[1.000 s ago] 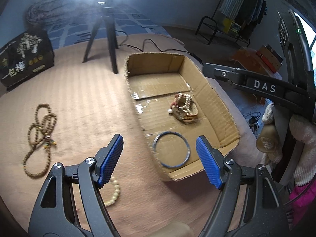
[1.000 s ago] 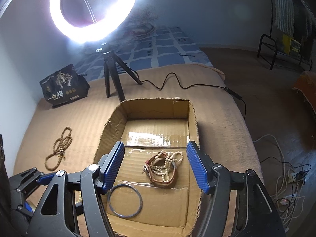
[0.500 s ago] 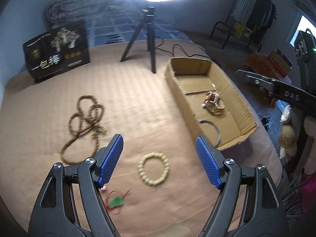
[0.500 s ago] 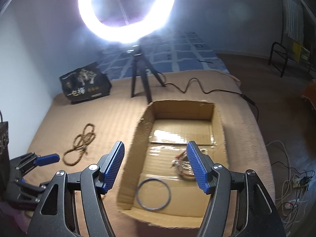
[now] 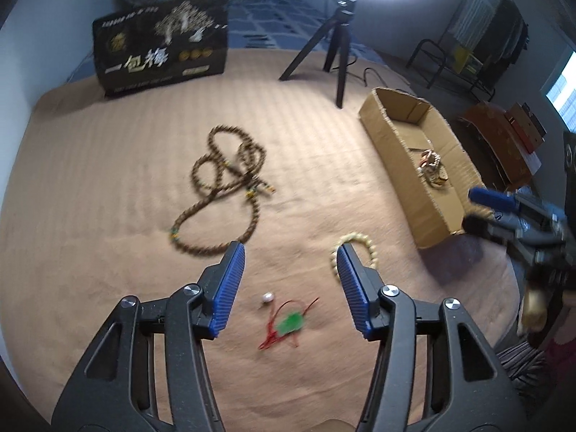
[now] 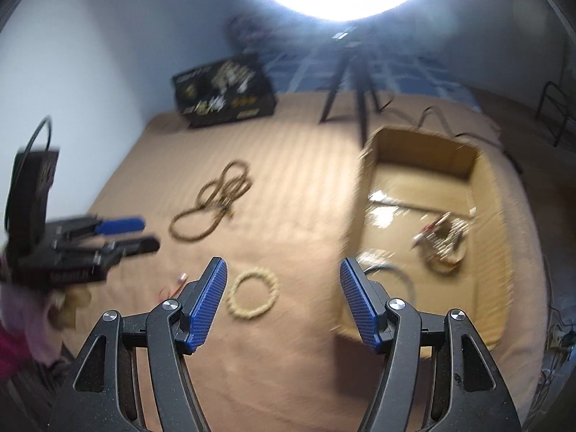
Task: Organize jewelry
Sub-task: 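Move the left tool to the green jade pendant while the right tool approaches the pale bead bracelet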
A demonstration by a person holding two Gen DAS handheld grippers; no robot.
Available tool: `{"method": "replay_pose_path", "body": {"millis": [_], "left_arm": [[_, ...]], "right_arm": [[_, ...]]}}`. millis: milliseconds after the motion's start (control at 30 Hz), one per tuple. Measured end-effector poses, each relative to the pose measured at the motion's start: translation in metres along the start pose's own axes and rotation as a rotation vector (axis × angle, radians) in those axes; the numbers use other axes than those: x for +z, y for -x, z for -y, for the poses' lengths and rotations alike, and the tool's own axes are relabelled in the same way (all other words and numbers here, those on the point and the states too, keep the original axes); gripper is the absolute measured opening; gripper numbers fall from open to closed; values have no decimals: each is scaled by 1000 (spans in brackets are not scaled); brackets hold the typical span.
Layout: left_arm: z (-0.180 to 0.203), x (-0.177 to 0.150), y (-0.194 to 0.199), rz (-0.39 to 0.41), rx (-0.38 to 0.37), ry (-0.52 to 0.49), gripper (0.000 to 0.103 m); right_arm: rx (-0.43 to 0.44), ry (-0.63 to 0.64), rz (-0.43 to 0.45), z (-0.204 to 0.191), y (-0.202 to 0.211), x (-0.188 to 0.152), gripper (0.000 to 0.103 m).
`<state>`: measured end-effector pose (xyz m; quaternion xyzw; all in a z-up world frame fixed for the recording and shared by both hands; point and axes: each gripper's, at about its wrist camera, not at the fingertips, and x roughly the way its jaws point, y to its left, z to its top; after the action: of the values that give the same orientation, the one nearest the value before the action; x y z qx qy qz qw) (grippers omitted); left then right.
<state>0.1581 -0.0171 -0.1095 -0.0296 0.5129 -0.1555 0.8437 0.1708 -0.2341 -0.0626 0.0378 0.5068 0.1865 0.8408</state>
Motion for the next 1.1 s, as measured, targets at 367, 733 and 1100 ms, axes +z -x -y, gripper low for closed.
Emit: {"method": "replay_pose_path", "body": {"millis": [367, 733, 1100], "left_arm": [[-27, -22, -14, -79, -30, 3, 40], [-10, -49, -26, -176, -94, -113, 40], [-4, -59, -46, -237, -74, -194, 40]], "right_arm": [[38, 147, -150, -51, -48, -39, 65], [42, 179, -200, -49, -69, -42, 52], [36, 224, -231, -51, -84, -42, 44]]}}
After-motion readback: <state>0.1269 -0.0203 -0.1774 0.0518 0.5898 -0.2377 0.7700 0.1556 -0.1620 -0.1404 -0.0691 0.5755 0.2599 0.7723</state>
